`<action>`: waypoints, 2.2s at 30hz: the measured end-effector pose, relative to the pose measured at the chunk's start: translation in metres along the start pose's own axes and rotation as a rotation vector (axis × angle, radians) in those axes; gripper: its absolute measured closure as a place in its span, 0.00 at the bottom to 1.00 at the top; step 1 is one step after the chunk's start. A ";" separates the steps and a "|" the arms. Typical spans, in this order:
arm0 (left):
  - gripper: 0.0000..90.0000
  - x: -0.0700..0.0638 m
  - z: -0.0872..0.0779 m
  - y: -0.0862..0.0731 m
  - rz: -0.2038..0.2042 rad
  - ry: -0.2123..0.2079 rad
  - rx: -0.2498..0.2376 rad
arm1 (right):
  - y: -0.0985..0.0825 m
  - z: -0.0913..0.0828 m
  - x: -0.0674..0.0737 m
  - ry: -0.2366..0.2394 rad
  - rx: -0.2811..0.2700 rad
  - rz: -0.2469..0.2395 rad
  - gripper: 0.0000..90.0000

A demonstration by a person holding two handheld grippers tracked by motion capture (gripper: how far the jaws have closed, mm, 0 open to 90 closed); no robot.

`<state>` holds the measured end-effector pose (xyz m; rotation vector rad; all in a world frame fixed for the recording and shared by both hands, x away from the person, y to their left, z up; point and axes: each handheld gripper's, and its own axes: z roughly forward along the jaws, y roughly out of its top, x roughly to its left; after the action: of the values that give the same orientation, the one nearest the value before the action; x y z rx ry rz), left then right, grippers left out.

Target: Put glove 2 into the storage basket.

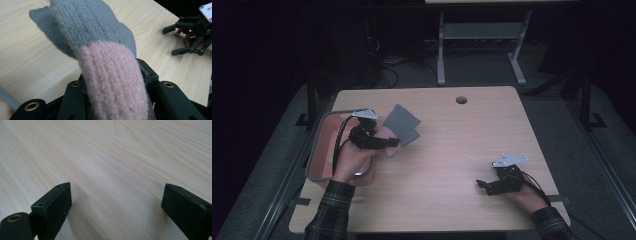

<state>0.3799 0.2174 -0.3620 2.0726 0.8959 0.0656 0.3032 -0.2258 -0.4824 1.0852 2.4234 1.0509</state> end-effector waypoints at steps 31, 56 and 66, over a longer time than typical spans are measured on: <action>0.65 0.055 -0.076 -0.034 -0.147 0.196 -0.100 | 0.000 0.000 0.000 -0.001 0.000 0.000 0.10; 0.64 0.080 -0.064 -0.063 -0.231 0.257 0.020 | 0.000 0.000 0.000 -0.001 0.000 0.000 0.10; 0.47 0.084 -0.060 -0.067 -0.239 0.260 0.017 | 0.000 0.000 0.000 -0.001 0.000 0.000 0.10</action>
<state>0.3831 0.3359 -0.3950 1.9856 1.3008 0.2032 0.3032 -0.2257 -0.4824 1.0852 2.4227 1.0501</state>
